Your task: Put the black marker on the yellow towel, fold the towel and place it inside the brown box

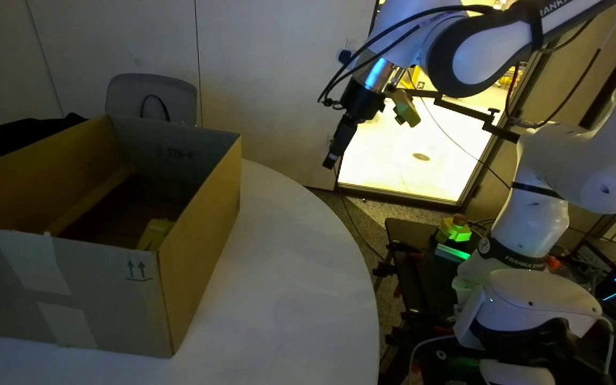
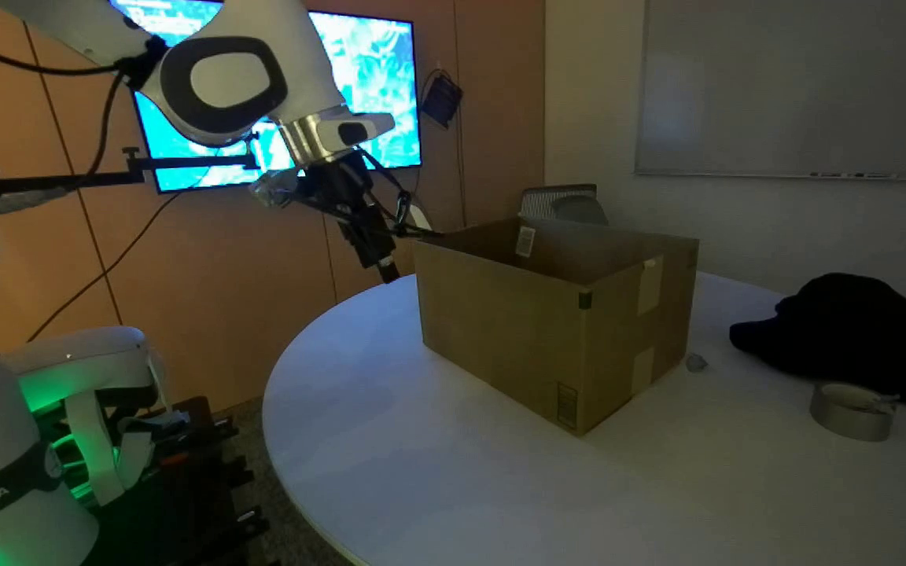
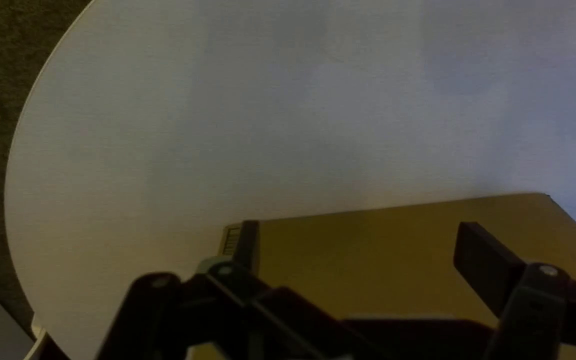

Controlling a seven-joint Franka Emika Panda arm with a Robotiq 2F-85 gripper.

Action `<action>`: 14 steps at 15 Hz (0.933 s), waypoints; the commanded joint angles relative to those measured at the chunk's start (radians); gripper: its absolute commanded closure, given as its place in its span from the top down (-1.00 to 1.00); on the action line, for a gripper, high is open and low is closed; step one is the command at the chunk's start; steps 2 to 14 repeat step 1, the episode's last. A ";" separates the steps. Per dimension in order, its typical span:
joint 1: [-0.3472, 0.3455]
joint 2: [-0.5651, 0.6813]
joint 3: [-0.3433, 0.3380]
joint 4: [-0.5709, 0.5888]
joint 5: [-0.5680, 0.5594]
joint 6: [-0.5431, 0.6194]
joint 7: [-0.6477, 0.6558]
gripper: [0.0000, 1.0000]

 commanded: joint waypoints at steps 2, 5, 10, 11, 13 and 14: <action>-0.005 -0.007 0.006 0.000 0.005 -0.003 -0.005 1.00; -0.005 -0.007 0.006 0.000 0.005 -0.003 -0.005 1.00; -0.005 -0.007 0.006 0.000 0.005 -0.003 -0.005 1.00; -0.005 -0.007 0.006 0.000 0.005 -0.003 -0.005 1.00; -0.005 -0.007 0.006 0.000 0.005 -0.003 -0.005 1.00; -0.005 -0.007 0.006 0.000 0.005 -0.003 -0.005 1.00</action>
